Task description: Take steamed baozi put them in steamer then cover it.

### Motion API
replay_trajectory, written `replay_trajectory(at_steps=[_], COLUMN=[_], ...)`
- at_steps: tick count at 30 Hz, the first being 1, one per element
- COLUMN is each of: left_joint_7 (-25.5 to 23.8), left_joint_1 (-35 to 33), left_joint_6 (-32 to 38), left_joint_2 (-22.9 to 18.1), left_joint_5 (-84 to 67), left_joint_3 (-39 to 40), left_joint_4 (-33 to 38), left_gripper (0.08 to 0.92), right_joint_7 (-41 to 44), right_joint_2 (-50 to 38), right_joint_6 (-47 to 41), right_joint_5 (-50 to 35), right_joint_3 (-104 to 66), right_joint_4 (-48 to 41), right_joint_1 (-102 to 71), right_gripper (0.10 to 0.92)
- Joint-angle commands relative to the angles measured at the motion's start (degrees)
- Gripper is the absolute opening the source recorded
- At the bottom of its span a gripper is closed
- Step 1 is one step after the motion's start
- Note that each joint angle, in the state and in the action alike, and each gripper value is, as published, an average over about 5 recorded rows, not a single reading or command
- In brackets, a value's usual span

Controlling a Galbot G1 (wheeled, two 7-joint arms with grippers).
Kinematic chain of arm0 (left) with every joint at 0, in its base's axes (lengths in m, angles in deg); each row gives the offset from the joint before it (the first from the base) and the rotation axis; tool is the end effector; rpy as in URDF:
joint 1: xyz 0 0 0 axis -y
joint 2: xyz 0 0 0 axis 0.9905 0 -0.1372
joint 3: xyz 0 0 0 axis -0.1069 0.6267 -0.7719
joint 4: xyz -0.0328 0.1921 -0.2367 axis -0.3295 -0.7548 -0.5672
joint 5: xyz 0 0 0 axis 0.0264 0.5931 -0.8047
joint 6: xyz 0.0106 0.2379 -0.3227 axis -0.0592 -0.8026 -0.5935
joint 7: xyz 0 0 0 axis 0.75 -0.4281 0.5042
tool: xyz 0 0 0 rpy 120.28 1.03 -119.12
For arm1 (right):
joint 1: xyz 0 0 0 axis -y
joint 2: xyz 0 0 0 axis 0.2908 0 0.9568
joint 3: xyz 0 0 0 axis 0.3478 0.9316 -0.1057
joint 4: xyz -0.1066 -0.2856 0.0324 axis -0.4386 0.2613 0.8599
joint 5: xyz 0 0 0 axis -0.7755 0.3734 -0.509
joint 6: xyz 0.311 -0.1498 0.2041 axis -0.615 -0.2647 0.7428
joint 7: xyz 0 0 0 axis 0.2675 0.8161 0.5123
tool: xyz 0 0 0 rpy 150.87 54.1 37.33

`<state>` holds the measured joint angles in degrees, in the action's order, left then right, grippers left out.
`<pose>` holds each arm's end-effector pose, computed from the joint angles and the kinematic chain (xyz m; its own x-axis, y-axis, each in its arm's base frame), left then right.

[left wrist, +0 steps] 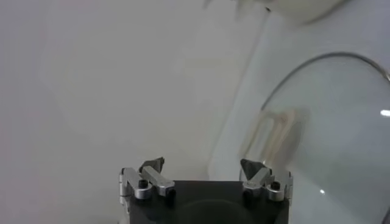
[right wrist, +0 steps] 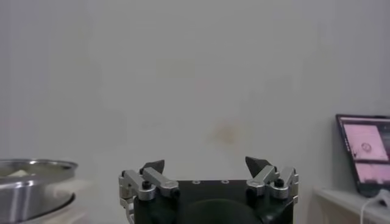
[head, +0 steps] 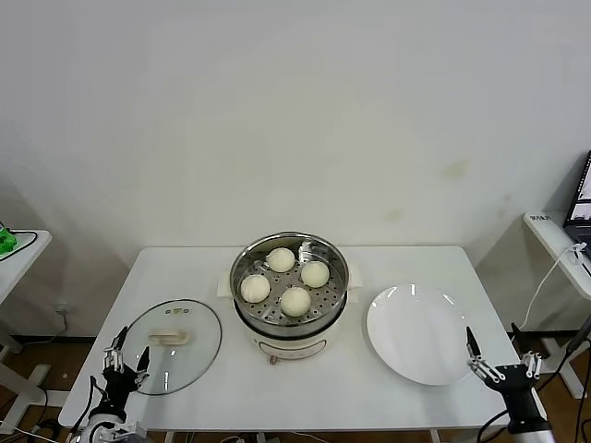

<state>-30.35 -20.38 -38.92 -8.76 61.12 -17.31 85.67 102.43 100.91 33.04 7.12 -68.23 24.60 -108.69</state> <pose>0.2420 0.1579 -0.3939 -0.9911 -0.0718 0.1116 0.0914 0.2409 0.9662 0.1926 -0.1887 -0.3319 -0.9790 -0.0396 -0.2000 -0.0358 0.9991 -0.0225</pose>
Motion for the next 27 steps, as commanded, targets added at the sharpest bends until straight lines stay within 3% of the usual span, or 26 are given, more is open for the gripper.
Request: replay_trajectory(at_steps=[1, 27], left_joint_7=[-0.3, -1.6], left_joint_1=[2.9, 8.8], left_joint_6=[-0.4, -0.8], left_joint_2=[0.6, 1.1], left_joint_5=[4.5, 4.9], left_joint_3=[1.1, 5.0], left_joint_4=[-2.9, -5.9], left_gripper=[0.823, 0.823], right_joint_7=[0.6, 0.8], right_joint_2=[1.5, 3.1], right_joint_6=[0.8, 0.1], right_joint_5=[0.0, 0.1], right_joint_3=[1.1, 2.4], right_joint_4=[0.1, 2.7], right_joint_1=[-1.3, -1.9], right_gripper=[0.823, 0.823])
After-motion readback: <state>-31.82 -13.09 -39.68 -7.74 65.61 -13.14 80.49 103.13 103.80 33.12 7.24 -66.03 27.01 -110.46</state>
